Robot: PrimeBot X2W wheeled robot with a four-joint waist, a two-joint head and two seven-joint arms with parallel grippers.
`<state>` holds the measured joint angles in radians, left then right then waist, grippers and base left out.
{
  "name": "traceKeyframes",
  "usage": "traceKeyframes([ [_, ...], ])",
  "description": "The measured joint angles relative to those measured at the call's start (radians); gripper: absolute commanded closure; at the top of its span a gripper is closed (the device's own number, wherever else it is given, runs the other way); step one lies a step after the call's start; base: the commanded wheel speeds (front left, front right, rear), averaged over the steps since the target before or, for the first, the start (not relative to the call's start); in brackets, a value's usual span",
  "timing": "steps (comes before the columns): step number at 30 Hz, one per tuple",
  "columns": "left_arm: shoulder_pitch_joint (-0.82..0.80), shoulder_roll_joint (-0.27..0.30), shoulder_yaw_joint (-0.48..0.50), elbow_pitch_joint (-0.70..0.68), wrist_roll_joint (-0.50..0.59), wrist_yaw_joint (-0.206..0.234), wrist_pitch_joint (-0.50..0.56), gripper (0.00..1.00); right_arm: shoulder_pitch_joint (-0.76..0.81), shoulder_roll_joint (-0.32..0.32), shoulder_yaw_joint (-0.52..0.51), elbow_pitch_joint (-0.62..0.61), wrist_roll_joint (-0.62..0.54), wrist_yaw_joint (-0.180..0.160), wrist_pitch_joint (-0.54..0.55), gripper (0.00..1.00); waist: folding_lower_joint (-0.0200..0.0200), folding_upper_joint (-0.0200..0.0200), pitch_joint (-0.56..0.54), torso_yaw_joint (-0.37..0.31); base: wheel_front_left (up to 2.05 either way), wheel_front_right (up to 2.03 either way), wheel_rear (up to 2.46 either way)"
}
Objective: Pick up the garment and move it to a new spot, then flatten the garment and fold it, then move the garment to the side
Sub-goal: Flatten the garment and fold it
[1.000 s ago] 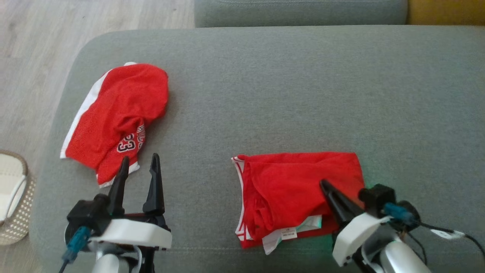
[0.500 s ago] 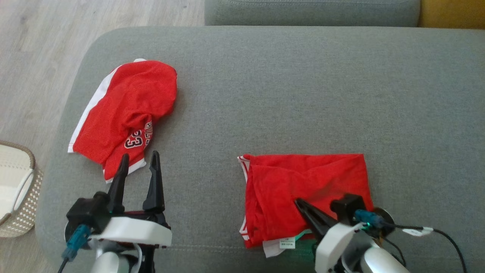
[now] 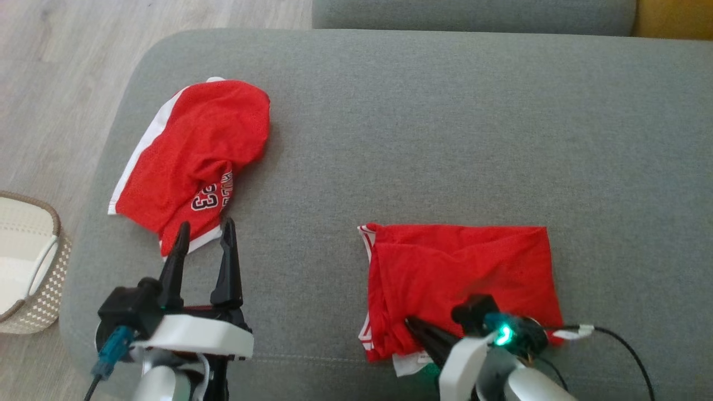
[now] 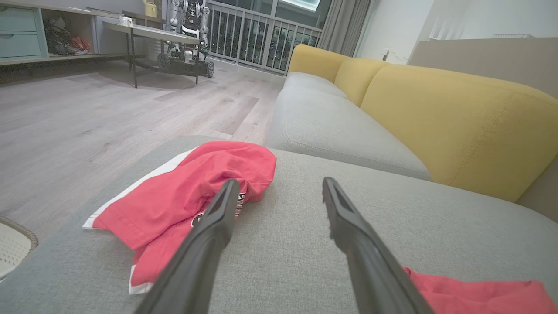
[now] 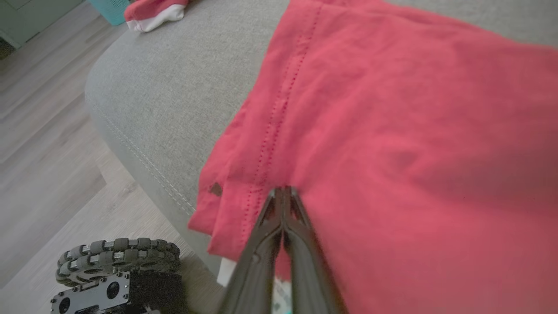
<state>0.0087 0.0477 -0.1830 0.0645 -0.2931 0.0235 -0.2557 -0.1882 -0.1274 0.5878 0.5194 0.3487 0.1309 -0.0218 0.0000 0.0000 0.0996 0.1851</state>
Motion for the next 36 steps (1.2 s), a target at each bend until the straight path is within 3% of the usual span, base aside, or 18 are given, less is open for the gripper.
traceKeyframes([
  [10,-0.014,0.0,0.005,0.0,0.0,0.0,0.0,0.0,-0.106,0.05,0.1,0.159,0.116,0.0,-0.063,1.0,0.0,0.0,-0.006,0.013,0.0,0.0,0.0],
  [17,-0.013,0.0,0.024,0.0,0.001,0.0,0.0,0.0,-0.159,0.059,0.13,0.169,0.163,0.0,-0.141,1.0,0.0,0.0,-0.023,-0.01,0.0,0.0,0.0],
  [25,-0.009,0.0,0.029,-0.006,0.001,0.003,0.0,0.0,-0.17,-0.006,-0.027,0.092,0.128,0.0,-0.193,1.0,0.0,0.0,-0.049,-0.056,0.0,0.0,0.0],
  [29,-0.008,0.0,0.029,-0.012,0.001,0.003,0.0,0.0,-0.163,-0.043,-0.156,0.013,0.01,0.0,-0.209,1.0,0.0,0.0,-0.058,-0.078,0.0,0.0,0.0],
  [36,0.001,0.0,0.029,-0.016,0.001,0.004,0.0,0.0,-0.033,-0.038,-0.358,-0.161,-0.145,0.0,-0.218,1.0,0.0,0.0,-0.067,-0.099,0.0,0.0,0.0],
])
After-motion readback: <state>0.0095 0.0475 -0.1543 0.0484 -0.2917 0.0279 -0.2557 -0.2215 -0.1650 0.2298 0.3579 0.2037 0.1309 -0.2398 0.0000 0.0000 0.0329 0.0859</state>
